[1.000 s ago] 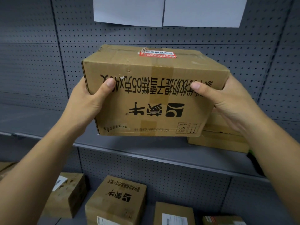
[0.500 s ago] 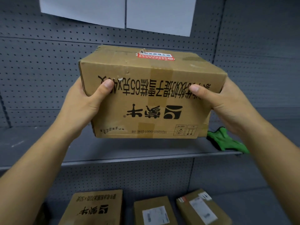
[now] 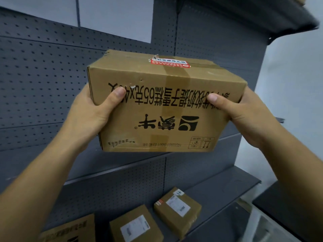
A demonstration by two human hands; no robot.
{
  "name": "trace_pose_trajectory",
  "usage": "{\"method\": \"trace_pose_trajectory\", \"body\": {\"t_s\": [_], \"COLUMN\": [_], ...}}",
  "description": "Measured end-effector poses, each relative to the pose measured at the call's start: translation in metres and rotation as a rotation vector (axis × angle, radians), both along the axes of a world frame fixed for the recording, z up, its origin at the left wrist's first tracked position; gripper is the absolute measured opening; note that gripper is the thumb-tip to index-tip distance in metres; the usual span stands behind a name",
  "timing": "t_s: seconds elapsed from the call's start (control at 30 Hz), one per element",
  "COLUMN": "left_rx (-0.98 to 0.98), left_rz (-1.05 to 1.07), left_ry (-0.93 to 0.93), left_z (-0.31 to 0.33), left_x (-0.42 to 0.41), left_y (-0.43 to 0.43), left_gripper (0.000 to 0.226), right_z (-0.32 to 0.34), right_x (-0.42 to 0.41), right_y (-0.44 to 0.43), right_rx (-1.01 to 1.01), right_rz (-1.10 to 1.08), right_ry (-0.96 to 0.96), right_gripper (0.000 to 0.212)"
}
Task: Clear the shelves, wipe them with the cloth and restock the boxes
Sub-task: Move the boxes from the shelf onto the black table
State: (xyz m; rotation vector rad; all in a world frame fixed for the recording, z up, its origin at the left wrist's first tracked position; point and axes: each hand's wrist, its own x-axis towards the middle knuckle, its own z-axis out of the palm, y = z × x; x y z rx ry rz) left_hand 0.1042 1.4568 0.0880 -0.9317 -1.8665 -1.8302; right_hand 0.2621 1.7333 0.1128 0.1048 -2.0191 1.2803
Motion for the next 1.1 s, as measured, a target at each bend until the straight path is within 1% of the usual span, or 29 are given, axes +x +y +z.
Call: {"method": "trace_pose_trajectory", "body": {"t_s": [0.1,0.23,0.33,0.47,0.67,0.73,0.87,0.97,1.07,1.1], "left_rx": [-0.009,-0.024,-0.029,-0.041,-0.084,-0.087,-0.121,-0.154,-0.184,-0.192], "left_rz": [-0.064,-0.165,-0.242,-0.348,-0.507,-0.560,-0.676,-0.757,-0.844,-0.872], "left_ry": [-0.004,-0.015,-0.009,-0.003,-0.045,-0.056,-0.072,-0.082,-0.087,-0.096], "left_z": [-0.001,-0.005,-0.010,-0.019,-0.036,-0.044,-0.060,-0.070,-0.080,-0.083], "left_x": [0.009,0.024,0.041,0.076,0.139,0.162,0.208,0.242,0.272,0.282], "left_y": [0.025,0.061,0.094,0.145,0.221,0.244,0.289,0.318,0.347,0.356], "left_gripper": [0.038,0.037,0.045,0.049,0.041,0.046,0.061,0.057,0.068,0.069], "right_z": [-0.001,-0.007,-0.013,-0.021,-0.040,-0.047,-0.062,-0.070,-0.080,-0.083], "right_x": [0.028,0.070,0.109,0.167,0.260,0.290,0.351,0.392,0.431,0.443], "right_y": [0.012,0.029,0.044,0.068,0.105,0.116,0.135,0.146,0.158,0.161], "right_rx": [0.013,-0.005,-0.025,-0.042,-0.063,-0.069,-0.097,-0.120,-0.131,-0.137], "right_rz": [-0.081,-0.168,-0.248,-0.363,-0.536,-0.582,-0.670,-0.729,-0.782,-0.797], "right_ry": [-0.015,-0.027,-0.027,-0.031,-0.069,-0.086,-0.103,-0.125,-0.139,-0.137], "right_gripper": [0.057,0.057,0.056,0.058,0.061,0.062,0.063,0.062,0.060,0.060]}}
